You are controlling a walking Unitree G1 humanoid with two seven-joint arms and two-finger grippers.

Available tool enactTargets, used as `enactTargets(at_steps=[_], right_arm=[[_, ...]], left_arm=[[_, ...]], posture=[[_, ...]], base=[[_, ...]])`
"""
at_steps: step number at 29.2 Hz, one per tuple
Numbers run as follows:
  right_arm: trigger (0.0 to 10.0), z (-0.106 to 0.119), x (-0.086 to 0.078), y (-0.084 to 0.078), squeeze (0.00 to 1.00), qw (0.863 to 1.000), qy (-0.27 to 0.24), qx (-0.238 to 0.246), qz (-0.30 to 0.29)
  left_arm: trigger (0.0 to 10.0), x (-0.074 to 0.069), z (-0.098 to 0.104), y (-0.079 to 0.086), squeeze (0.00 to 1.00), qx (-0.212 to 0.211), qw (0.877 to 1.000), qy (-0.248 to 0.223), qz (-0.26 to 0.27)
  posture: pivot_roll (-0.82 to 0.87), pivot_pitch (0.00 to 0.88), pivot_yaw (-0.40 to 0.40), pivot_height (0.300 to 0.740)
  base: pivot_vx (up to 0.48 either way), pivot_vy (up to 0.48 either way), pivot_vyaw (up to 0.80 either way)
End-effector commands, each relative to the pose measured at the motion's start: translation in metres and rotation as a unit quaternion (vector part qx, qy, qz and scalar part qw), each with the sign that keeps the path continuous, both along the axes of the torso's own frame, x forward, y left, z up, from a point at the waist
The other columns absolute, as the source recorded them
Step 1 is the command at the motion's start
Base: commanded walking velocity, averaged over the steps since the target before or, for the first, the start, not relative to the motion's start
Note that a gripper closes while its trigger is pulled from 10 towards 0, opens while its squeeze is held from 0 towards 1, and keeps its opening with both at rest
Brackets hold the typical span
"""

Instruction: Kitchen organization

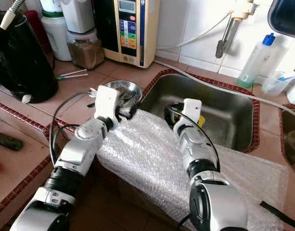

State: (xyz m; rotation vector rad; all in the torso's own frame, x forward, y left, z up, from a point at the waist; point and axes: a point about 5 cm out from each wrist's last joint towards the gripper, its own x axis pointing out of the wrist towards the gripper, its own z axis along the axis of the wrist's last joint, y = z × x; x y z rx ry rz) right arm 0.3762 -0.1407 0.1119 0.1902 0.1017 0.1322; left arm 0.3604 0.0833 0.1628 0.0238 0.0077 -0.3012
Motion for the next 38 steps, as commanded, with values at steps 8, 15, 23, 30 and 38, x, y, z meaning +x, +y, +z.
enactTargets(at_steps=[8,15,23,30,38], right_arm=[[10.0,0.011,-0.013,0.029,1.00,0.991,-0.086,-0.032,0.095],[10.0,0.019,-0.036,0.039,1.00,0.977,-0.124,-0.024,0.173],[10.0,0.018,-0.055,0.055,0.41,0.961,-0.127,-0.030,0.245],[10.0,0.027,-0.065,0.057,0.00,0.952,-0.152,-0.065,0.257],[10.0,0.062,-0.046,0.027,0.00,0.959,-0.233,-0.139,0.086]], left_arm=[[10.0,0.005,0.017,0.022,1.00,-0.033,0.992,-0.062,0.101],[10.0,0.000,0.014,0.042,1.00,-0.045,0.980,-0.084,0.177],[10.0,0.002,0.001,0.060,0.00,-0.074,0.968,-0.045,0.237],[10.0,0.004,-0.007,0.060,0.00,-0.101,0.965,-0.016,0.241],[10.0,0.005,-0.014,0.054,0.00,-0.115,0.967,0.003,0.228]], posture=[[0.13,0.000,-0.020,0.740],[0.12,0.000,-0.035,0.740],[0.11,0.000,-0.034,0.740],[0.10,0.000,-0.030,0.740],[0.10,0.000,-0.028,0.740]], base=[[0.000,0.000,0.00],[0.000,0.000,0.00],[0.000,0.000,0.00],[0.000,0.000,0.00],[0.000,0.000,0.00]])
